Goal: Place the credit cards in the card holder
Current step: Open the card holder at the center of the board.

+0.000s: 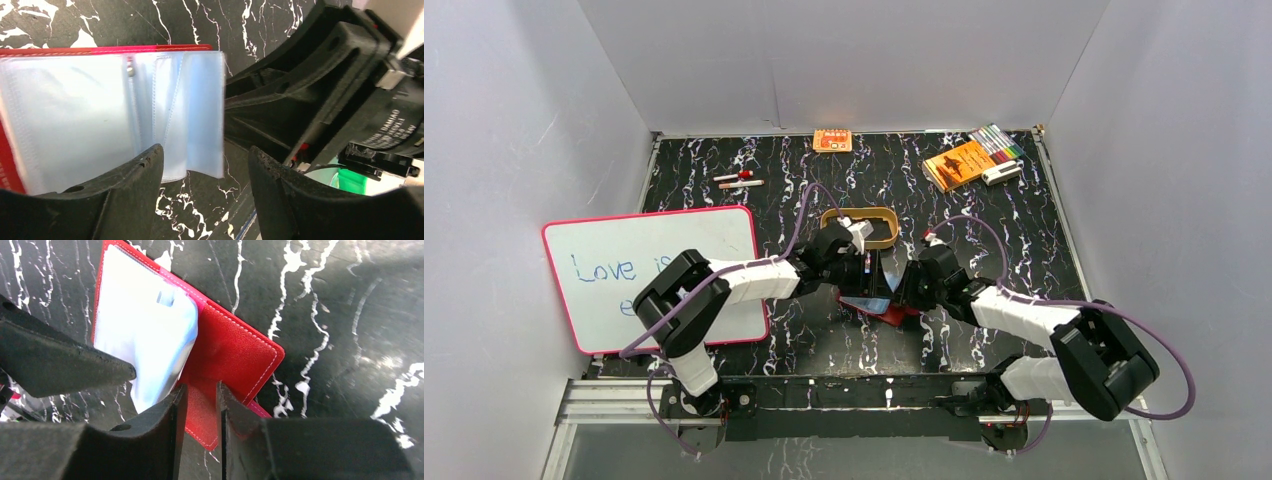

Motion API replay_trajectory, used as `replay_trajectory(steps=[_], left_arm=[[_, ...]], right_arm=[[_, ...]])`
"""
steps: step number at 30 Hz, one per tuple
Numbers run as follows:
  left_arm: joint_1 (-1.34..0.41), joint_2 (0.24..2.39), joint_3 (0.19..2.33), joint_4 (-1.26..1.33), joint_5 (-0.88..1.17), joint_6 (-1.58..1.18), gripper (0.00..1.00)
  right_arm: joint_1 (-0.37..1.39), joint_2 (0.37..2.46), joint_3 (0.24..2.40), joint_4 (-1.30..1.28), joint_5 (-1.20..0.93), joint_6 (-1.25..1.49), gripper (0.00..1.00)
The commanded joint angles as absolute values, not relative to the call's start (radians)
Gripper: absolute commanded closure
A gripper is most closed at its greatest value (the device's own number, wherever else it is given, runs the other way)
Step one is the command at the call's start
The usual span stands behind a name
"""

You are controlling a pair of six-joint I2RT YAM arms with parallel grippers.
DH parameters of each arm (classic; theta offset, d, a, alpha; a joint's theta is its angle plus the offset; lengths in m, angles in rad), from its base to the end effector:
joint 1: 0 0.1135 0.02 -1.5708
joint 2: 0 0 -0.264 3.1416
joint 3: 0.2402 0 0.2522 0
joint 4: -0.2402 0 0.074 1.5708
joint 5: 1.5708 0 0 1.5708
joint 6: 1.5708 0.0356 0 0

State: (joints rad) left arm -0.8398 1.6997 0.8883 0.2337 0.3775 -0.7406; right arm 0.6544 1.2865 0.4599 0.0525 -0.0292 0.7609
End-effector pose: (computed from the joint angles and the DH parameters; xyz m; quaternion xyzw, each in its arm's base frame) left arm 0.2278 -0.2737 0.1805 0.1321 0.8581 -0.4486 0.2121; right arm 0.1853 0.1435 0.1507 0.0434 0.9206 0.2623 0.2860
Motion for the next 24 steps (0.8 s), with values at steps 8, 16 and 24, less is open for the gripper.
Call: replay_trajectory(steps=[8, 16, 24], left_arm=[[-0.840, 1.758, 0.921, 0.274, 0.421, -0.736, 0.41], [-0.839, 1.792, 0.927, 0.347, 0.477, -0.773, 0.41], [-0.840, 1.801, 0.922, 0.402, 0.544, -0.796, 0.39]], right_arm=[[0.646, 1.017, 0.466, -0.379, 0.140, 0.763, 0.49], [0.646, 0.969, 0.487, -0.436, 0.149, 0.743, 0.48], [0.646, 0.833, 0.462, -0.375, 0.150, 0.823, 0.45]])
